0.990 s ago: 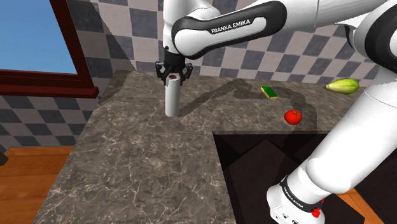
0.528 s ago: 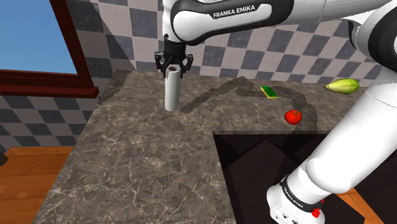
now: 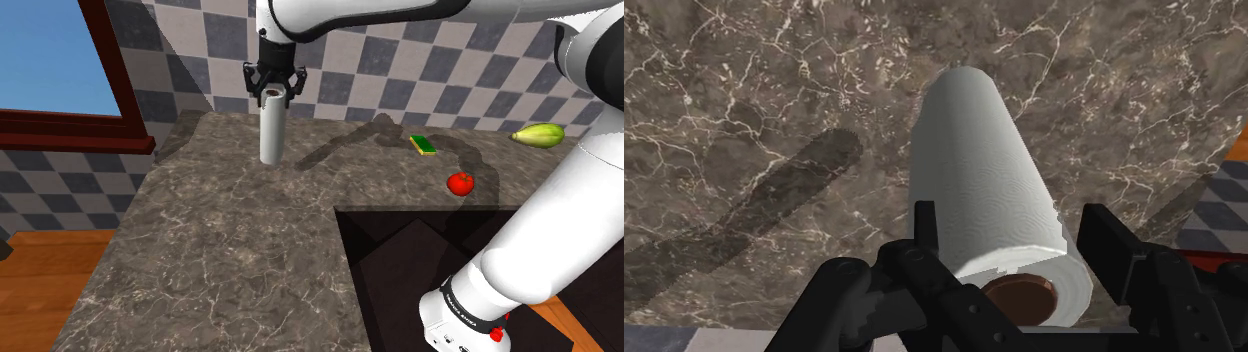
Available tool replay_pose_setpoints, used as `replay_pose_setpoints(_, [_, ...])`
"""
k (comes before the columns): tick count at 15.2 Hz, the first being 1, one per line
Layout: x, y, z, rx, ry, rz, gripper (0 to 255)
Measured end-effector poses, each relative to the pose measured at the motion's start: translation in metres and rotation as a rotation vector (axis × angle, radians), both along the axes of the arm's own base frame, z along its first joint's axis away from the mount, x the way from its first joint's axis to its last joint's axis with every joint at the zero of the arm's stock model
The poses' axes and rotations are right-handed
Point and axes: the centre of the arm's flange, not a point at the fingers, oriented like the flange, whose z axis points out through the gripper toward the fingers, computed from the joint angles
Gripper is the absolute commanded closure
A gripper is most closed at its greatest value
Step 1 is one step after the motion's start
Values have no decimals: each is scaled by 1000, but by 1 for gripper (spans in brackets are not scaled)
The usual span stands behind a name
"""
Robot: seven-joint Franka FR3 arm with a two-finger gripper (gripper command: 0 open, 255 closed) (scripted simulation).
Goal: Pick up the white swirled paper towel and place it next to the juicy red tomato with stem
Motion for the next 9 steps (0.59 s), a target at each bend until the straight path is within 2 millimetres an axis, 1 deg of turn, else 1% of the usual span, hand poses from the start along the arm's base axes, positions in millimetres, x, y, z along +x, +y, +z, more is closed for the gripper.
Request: replay_pose_setpoints(9, [2, 0, 48, 0, 0, 0, 255])
